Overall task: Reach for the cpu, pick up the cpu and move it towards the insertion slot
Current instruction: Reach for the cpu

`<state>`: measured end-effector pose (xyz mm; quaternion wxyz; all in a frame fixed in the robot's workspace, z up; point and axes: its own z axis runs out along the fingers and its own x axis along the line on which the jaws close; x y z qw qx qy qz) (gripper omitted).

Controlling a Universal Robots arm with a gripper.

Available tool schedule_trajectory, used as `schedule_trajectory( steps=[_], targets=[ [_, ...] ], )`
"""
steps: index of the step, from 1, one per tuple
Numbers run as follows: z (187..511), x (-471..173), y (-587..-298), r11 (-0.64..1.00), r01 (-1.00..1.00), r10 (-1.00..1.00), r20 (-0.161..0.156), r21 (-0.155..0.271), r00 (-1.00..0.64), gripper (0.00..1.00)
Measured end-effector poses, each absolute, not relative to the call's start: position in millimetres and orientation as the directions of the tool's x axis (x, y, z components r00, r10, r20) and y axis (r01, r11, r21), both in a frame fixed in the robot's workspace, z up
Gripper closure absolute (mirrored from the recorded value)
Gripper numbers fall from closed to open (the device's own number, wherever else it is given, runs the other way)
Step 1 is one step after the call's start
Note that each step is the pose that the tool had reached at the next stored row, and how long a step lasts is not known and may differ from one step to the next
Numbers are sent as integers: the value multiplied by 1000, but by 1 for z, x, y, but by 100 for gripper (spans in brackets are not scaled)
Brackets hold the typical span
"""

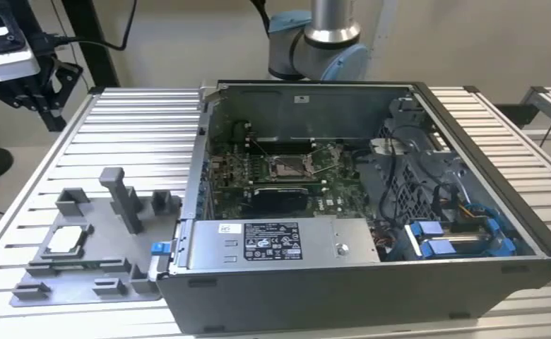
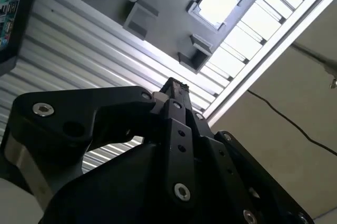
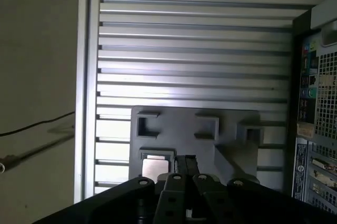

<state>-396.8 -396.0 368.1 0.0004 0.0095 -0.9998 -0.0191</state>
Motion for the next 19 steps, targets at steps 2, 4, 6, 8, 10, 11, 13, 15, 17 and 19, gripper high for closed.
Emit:
schedule_trajectory(
  steps=[2, 4, 6, 8, 10, 11, 13, 15, 17, 19],
  targets=[
    [368, -399, -396, 999, -19, -19, 0, 38, -1000, 100],
    [368, -402, -397, 999, -19, -19, 1, 38, -1000, 100],
    [368, -405, -399, 999, -19, -19, 1, 38, -1000, 100],
    [368, -407, -401, 999, -19, -19, 0, 38, -1000, 100],
    [367, -409, -404, 999, -19, -19, 0, 38, -1000, 100],
    [367, -410, -406, 999, -19, -19, 0, 38, -1000, 100],
    [367, -411, -408, 999, -19, -19, 1, 38, -1000, 100],
    [367, -412, -411, 999, -19, -19, 1, 38, -1000, 100],
    [366, -413, -415, 999, -19, -19, 1, 38, -1000, 100],
    [366, -414, -421, 999, -19, -19, 0, 38, -1000, 100]
  ],
)
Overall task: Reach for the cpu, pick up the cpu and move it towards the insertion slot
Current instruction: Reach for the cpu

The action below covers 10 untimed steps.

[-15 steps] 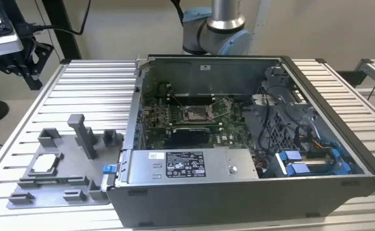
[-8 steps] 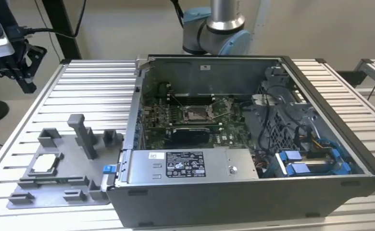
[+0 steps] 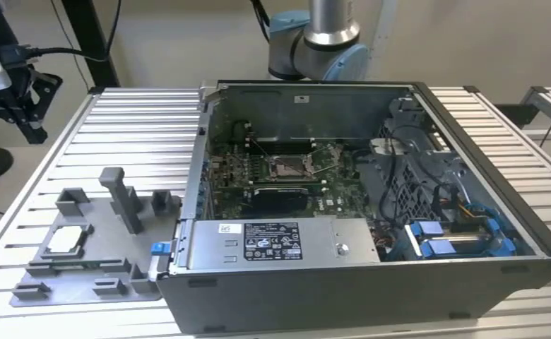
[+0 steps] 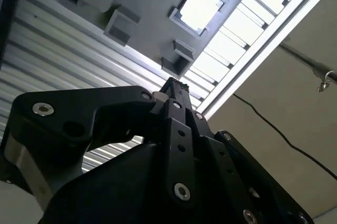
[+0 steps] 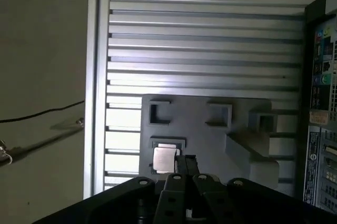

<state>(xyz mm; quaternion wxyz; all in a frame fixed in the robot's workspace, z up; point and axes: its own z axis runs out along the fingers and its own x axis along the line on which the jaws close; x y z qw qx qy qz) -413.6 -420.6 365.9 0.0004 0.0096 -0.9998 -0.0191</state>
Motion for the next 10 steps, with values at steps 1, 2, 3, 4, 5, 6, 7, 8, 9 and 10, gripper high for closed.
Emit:
schedule_trajectory(
  steps=[1, 2, 3, 4, 5, 6, 7, 8, 9, 10],
  targets=[
    [366, -414, -424, 999, -19, -19, 1, 38, -1000, 100],
    [366, -414, -427, 999, -19, -19, 1, 38, -1000, 100],
    [366, -414, -430, 999, -19, -19, 1, 38, -1000, 100],
    [365, -414, -432, 999, -19, -19, 1, 38, -1000, 100],
    [365, -414, -434, 999, -19, -19, 1, 38, -1000, 100],
    [365, -414, -435, 999, -19, -19, 1, 38, -1000, 100],
    [365, -414, -435, 999, -19, -19, 1, 38, -1000, 100],
    [365, -414, -435, 999, -19, -19, 1, 38, -1000, 100],
    [365, -414, -435, 999, -19, -19, 1, 38, -1000, 100],
    [365, -414, -435, 999, -19, -19, 1, 38, -1000, 100]
  ],
)
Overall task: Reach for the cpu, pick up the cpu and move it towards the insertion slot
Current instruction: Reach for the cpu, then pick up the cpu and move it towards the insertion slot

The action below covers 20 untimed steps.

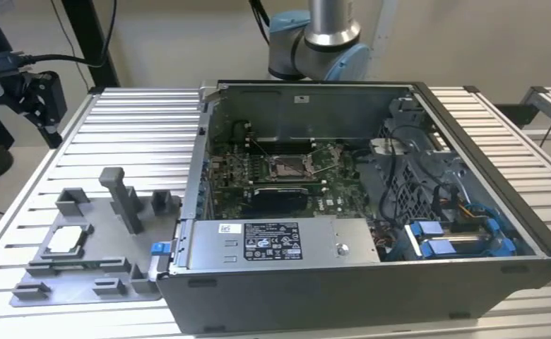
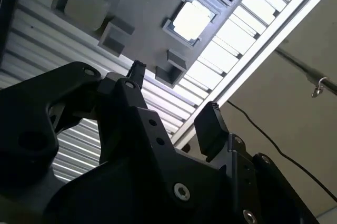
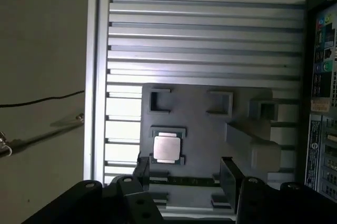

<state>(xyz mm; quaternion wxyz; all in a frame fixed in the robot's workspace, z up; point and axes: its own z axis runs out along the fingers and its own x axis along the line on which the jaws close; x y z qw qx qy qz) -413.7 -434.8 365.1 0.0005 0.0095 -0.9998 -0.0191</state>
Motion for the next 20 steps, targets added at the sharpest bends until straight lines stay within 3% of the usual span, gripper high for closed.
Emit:
schedule_trajectory(
  steps=[11, 12, 20],
  targets=[
    [365, -414, -435, 999, -19, -19, 1, 38, -1000, 100],
    [365, -414, -435, 999, -19, -19, 1, 38, -1000, 0],
    [364, -414, -435, 999, -19, -19, 1, 38, -1000, 0]
  ],
)
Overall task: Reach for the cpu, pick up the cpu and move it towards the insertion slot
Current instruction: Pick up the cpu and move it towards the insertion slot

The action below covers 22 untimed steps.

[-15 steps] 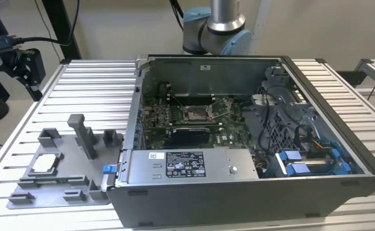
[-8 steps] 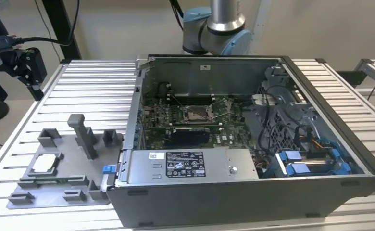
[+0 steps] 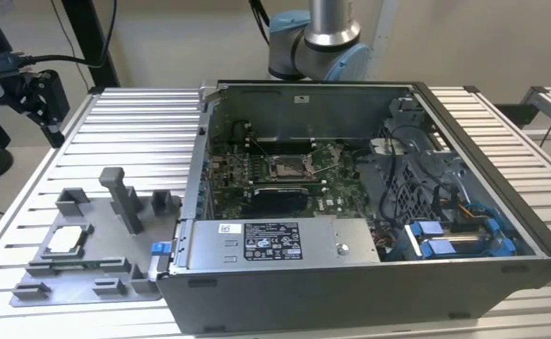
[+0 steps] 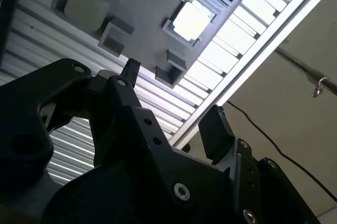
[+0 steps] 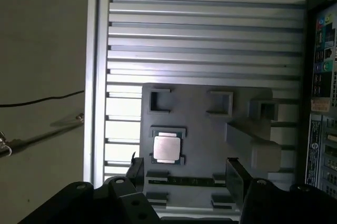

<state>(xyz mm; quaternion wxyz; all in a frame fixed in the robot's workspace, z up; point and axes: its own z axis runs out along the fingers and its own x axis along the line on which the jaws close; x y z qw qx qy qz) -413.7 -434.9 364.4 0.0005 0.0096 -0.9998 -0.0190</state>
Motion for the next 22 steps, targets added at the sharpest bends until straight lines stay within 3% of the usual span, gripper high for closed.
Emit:
schedule_trajectory(
  steps=[22],
  targets=[
    [332, -420, -435, 999, -20, -19, -16, 34, -1000, 0]
  ],
)
